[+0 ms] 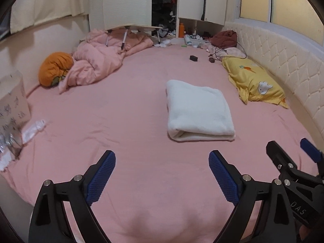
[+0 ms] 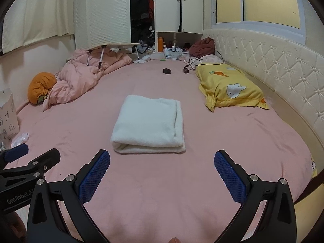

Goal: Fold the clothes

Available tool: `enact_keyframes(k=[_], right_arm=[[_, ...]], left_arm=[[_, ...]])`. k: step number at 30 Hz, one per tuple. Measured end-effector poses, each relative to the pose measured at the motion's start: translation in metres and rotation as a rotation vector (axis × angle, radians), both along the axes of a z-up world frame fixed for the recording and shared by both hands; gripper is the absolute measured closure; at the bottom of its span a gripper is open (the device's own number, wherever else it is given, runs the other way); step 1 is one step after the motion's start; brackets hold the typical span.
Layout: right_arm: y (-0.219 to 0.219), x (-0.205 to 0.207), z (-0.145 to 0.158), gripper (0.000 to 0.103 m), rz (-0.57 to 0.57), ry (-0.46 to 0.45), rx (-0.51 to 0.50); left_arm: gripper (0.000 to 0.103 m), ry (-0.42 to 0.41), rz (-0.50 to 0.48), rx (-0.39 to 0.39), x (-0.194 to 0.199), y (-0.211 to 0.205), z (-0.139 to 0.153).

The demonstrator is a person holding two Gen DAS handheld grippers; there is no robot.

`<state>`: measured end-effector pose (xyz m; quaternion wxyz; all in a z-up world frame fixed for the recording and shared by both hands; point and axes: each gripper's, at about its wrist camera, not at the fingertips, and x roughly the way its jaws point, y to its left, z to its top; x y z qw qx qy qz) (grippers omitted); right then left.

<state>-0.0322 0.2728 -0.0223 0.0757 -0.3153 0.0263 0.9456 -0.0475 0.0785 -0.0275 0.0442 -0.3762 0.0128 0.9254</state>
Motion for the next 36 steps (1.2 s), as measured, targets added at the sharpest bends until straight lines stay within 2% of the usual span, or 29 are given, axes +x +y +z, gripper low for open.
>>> enact_keyframes(k=[11,16,20,27,32,36], right_arm=[[-0.002,0.002,-0.001,0.0,-0.005,0.003,-0.005],[-0.004,0.004,-0.002,0.0,-0.004,0.008,-0.008],[-0.004,0.004,-0.003,0.0,-0.001,0.005,-0.009],[-0.006,0.005,-0.001,0.0,0.007,0.016,-0.011],[-0.005,0.006,0.001,0.0,0.008,0.022,-0.02],[-0.005,0.007,0.003,0.0,0.006,0.028,-0.017]], left_arm=[[0.009,-0.01,0.028,0.013,0.003,-0.012,0.001],[0.009,0.032,0.047,0.014,0.006,-0.016,0.007],[0.002,0.063,0.063,0.013,0.009,-0.018,0.014],[0.0,0.039,0.039,0.104,0.005,-0.023,0.015],[0.0,0.092,0.071,0.039,0.014,-0.016,0.02],[0.0,0.072,0.033,0.105,0.013,-0.018,0.02]])
